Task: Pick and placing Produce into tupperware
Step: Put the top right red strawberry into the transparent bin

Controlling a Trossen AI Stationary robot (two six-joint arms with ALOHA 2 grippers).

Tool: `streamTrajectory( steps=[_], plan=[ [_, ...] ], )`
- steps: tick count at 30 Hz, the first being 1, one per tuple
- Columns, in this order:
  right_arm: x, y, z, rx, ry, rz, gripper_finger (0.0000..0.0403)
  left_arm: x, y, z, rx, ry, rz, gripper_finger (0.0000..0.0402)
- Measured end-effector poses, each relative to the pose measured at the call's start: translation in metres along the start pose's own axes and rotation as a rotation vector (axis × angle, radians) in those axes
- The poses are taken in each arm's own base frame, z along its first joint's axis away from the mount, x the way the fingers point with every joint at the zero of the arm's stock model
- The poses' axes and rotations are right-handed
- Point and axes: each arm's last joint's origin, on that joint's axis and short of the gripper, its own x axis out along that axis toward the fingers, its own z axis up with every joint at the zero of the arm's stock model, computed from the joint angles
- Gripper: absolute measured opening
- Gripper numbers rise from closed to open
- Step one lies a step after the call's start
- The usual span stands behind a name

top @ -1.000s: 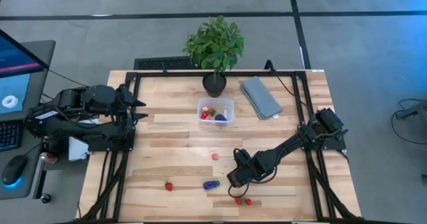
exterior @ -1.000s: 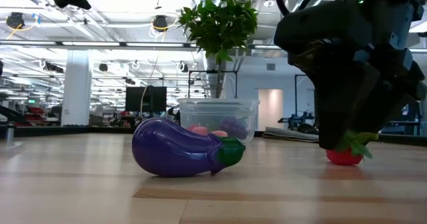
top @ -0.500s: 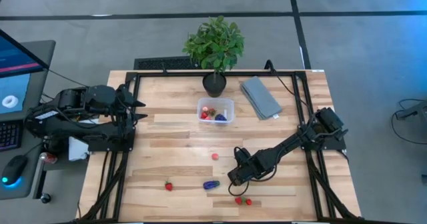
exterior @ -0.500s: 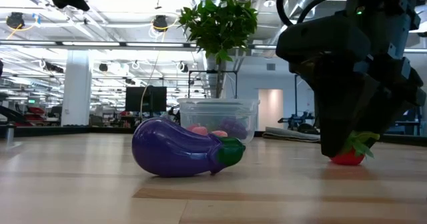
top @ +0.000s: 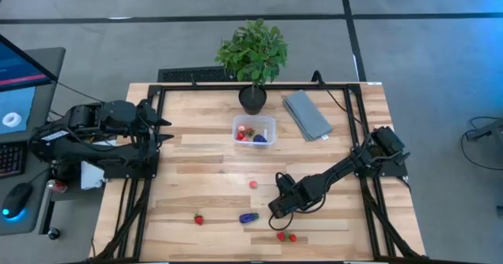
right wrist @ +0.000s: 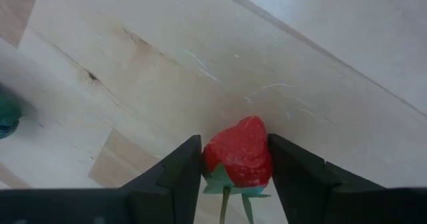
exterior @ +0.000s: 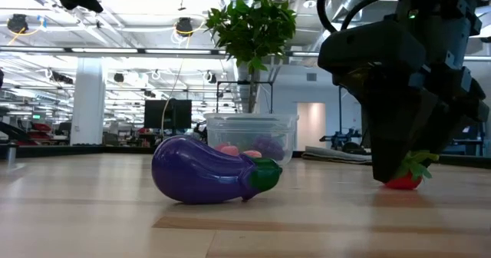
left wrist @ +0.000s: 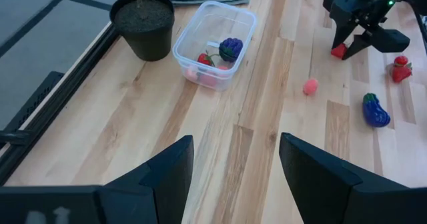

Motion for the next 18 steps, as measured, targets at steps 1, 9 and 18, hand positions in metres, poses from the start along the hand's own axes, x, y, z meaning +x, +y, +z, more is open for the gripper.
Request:
streamTrajectory(
  steps=[1,9,18],
  plan=[
    [0.0000,0.0000,0.0000,0.000,0.000,0.000,0.0185,0.0000,0.0000,0.0000,0.000,0.000,0.000,0.0213],
    [0.0001,0.0004,0.0000,0.001,-0.001,0.004,0.0182,0.0000,0.0000,0.0000,-0.001,0.000,0.000,0.0213],
    [0.0002,0.0006,0.0000,0.002,-0.001,0.005,0.0183,0.0000,0.0000,0.0000,0.000,0.000,0.000,0.0213]
  ],
)
